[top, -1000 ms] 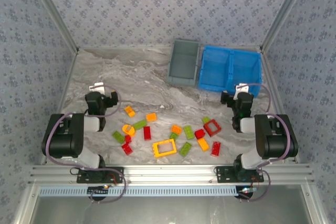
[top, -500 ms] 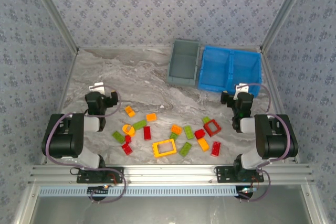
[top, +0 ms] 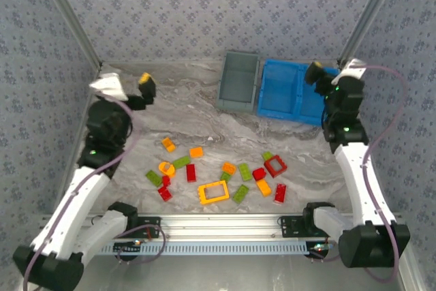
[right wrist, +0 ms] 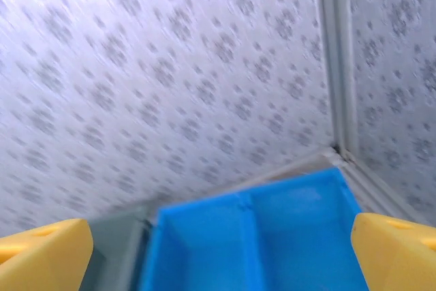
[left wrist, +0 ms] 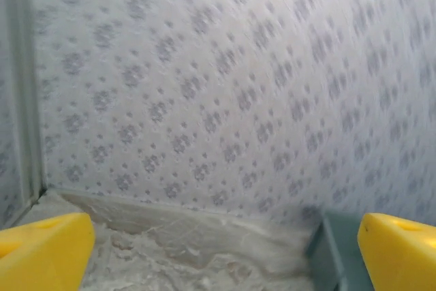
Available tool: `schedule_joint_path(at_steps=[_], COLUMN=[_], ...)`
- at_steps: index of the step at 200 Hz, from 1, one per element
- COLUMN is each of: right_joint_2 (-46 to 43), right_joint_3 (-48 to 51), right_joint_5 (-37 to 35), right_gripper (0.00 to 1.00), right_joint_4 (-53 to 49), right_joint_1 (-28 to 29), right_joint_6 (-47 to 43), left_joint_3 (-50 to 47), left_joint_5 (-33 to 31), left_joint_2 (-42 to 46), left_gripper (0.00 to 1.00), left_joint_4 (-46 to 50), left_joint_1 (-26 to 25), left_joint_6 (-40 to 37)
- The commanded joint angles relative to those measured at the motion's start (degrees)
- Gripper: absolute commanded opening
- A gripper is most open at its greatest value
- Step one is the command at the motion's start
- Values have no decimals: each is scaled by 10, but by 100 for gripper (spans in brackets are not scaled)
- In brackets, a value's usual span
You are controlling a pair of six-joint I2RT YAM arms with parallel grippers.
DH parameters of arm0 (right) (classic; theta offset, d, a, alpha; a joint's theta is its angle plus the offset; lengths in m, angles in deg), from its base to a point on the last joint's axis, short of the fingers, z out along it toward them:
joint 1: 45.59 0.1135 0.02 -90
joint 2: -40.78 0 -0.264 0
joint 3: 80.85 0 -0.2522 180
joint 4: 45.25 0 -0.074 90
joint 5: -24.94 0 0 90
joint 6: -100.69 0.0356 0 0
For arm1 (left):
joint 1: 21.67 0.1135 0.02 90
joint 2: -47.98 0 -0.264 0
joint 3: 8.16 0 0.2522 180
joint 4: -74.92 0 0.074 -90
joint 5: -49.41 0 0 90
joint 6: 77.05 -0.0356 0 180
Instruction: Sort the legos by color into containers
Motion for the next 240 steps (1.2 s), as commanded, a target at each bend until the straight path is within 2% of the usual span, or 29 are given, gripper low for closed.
schedule_joint_path(at_steps=[1,7,17,32,41,53,66,93,131,185,240], right_joint_2=[74,100,140,198,238,291,348,464,594,715,729], right_joint_3=[-60,-103,-138,-169,-189,-221,-260,-338,-476,-636,-648], right_joint_5=[90,56,13,19,21,13,14,53,62,35,44], right_gripper=[100,98,94,87,88,94,100,100,98,74,33], right_joint_4=[-250,-289,-335,-347,-353,-365,-377,-377,-415,-509,-504], right_joint_1=[15,41,88,139,158,177,182,173,167,151,165], right_joint_6=[75,68,54,52,59,63,74,86,80,80,75], left_joint_3=[28,38,55,78,81,78,73,59,48,54,42], left_joint_5=[102,141,161,173,170,164,156,130,131,127,106], left_joint_2=[-4,-16,-42,-81,-97,-111,-121,-130,-150,-161,-153], left_gripper=[99,99,99,99,99,99,99,99,99,99,99], left_joint_4=[225,237,273,316,327,335,340,336,327,322,326], left_joint_1=[40,39,19,-29,-62,-98,-131,-195,-229,-234,-237], left_joint_6=[179,189,205,194,189,190,193,196,202,199,207])
